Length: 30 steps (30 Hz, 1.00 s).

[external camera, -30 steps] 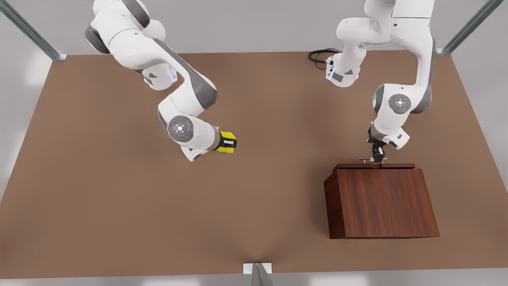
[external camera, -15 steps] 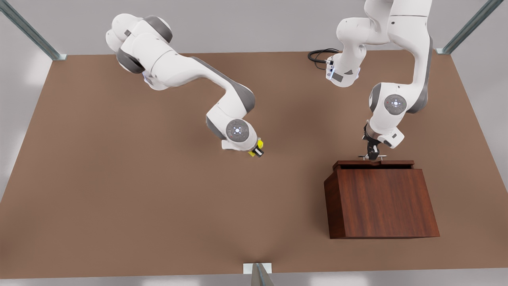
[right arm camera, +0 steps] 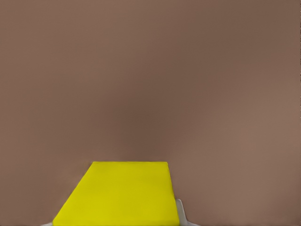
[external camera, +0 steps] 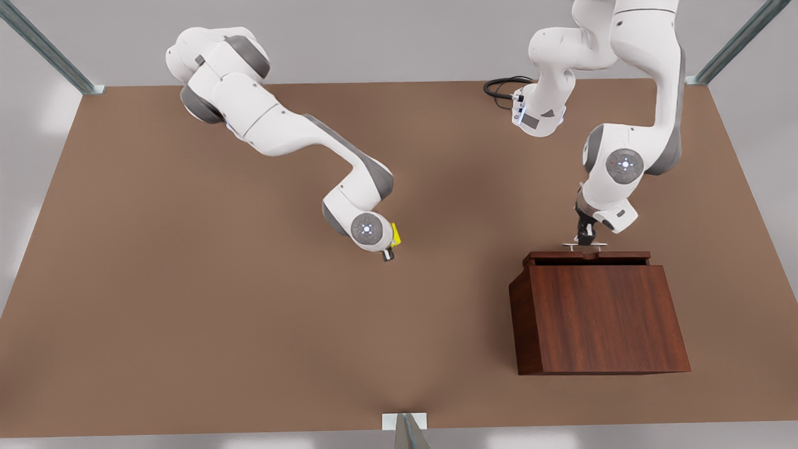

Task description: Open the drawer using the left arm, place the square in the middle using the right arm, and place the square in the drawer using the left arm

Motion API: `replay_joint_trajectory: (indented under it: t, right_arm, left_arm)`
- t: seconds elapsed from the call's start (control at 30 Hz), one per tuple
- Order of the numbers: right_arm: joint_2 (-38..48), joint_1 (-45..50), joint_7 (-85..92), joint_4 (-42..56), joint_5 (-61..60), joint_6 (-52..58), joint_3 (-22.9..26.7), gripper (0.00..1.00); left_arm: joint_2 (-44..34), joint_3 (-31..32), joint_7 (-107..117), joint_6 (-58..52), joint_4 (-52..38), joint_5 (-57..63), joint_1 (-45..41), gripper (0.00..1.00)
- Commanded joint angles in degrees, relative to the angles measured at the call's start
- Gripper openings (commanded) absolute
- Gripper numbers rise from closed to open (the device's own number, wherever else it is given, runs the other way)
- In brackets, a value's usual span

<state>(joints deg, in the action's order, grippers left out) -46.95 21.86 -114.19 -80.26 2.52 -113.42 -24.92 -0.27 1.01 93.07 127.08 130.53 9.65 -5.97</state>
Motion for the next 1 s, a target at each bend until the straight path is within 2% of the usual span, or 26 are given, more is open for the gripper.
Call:
replay_joint_trajectory:
  t: [0.0, 0.17, 0.37, 0.43, 0.47, 0.5, 0.6, 0.67, 0.7, 0.97]
  right_arm:
    - [0.1, -0.2, 1.1, -2.4, -0.7, -6.1, -0.5, 0.66]
    - [-0.1, 1.2, 12.2, -2.4, -0.3, -8.6, -1.3, 0.65]
    - [-0.4, 1.2, 22.1, -2.3, -0.1, -9.8, -1.3, 0.66]
    - [-0.6, 1.2, 26.5, -2.4, 0.1, -9.8, -1.0, 0.66]
    - [-0.6, 1.2, 27.3, -2.4, 0.1, -9.9, -0.8, 0.67]
    - [-0.7, 1.3, 27.3, -3.1, 0.9, -11.6, -0.8, 0.67]
    - [-0.7, 1.3, 27.4, -6.1, 1.1, -16.7, -0.8, 0.69]
    - [-0.7, 1.3, 27.3, -6.5, 1.1, -17.0, -0.8, 0.75]
    - [-0.7, 1.3, 26.9, -6.5, 1.1, -16.9, -0.8, 1.0]
    - [0.2, 1.1, 27.1, -6.7, 1.1, -16.6, -0.8, 1.0]
  left_arm:
    - [0.0, 0.0, -8.7, 1.7, 0.2, -0.3, -0.9, 1.0]
    - [0.0, 0.0, -8.1, 7.3, 3.1, -0.4, -0.9, 1.0]
    - [-1.6, 0.9, -6.7, 5.8, 3.4, -0.3, -1.0, 1.0]
    - [-1.5, 0.9, -4.4, 8.9, 3.6, -0.2, -1.0, 1.0]
    - [-1.7, 1.5, -1.0, 12.8, 5.0, 1.1, -1.0, 1.0]
    - [-2.5, 1.5, 3.5, 19.2, 8.2, 7.6, -1.0, 1.0]
    - [-2.8, 1.5, 14.1, 21.4, 8.7, 15.7, -1.0, 1.0]
    - [-3.3, 1.5, 14.4, 21.2, 8.8, 15.8, -1.0, 1.0]
    - [-3.9, 1.5, 15.4, 21.3, 8.7, 15.8, -1.0, 1.0]
    - [-2.8, 1.5, 29.6, 21.5, 8.8, 15.7, -1.0, 1.0]
